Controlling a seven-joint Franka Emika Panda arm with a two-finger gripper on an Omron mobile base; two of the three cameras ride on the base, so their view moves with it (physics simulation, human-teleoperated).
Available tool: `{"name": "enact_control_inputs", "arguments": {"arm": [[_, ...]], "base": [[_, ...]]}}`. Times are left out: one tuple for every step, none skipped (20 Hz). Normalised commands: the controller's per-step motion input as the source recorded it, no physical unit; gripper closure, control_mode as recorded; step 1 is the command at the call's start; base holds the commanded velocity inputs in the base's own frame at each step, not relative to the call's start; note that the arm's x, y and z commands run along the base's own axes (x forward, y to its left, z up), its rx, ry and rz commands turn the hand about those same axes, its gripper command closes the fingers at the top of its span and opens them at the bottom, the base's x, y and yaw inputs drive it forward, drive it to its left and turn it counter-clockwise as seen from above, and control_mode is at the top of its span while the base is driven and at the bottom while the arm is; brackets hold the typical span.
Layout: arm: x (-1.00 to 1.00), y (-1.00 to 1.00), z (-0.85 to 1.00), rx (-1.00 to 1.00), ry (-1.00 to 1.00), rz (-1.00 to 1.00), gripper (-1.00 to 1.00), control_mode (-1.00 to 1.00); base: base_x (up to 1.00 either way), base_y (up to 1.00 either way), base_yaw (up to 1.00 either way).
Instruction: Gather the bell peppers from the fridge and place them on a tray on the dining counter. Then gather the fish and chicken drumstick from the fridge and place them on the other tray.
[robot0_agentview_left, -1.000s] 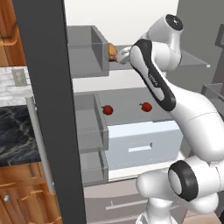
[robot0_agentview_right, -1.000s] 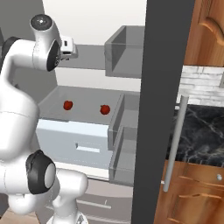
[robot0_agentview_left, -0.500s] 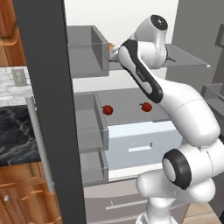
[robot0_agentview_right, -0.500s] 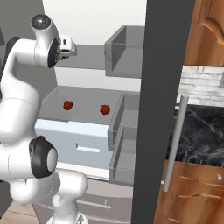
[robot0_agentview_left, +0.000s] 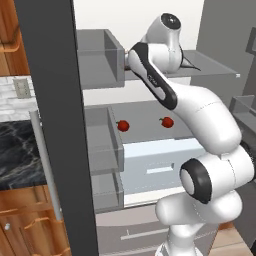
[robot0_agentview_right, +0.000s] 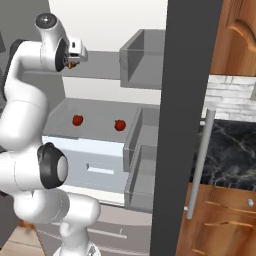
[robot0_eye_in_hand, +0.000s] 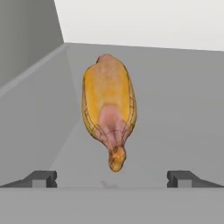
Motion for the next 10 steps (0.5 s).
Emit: {"name": "enact_control_inputs", "arguments": {"arm": [[0.21, 0.04, 0.03, 0.00, 0.00, -0.04, -1.00, -1.00], [0.21, 0.09, 0.03, 0.00, 0.00, -0.04, -1.00, -1.00], [0.16, 0.14, 0.02, 0.00, 0.00, -0.04, -1.00, -1.00], [0.17, 0.19, 0.05, 0.00, 0.00, -0.04, -1.00, -1.00], [0.16, 0.13, 0.09, 0.00, 0.00, -0.04, -1.00, -1.00], [0.25, 0.07, 0.09, 0.00, 0.00, -0.03, -1.00, -1.00], [0.27, 0.08, 0.08, 0.00, 0.00, -0.02, -1.00, -1.00], [0.29, 0.14, 0.04, 0.00, 0.00, -0.02, -1.00, -1.00], [0.23, 0.18, 0.01, 0.00, 0.00, -0.02, -1.00, -1.00], [0.24, 0.15, 0.02, 0.00, 0.00, -0.02, -1.00, -1.00]], "base": [[0.00, 0.00, 0.00], [0.00, 0.00, 0.00], [0.00, 0.00, 0.00], [0.00, 0.00, 0.00], [0.00, 0.00, 0.00], [0.00, 0.00, 0.00], [0.00, 0.00, 0.00], [0.00, 0.00, 0.00], [0.00, 0.00, 0.00], [0.00, 0.00, 0.00]]}}
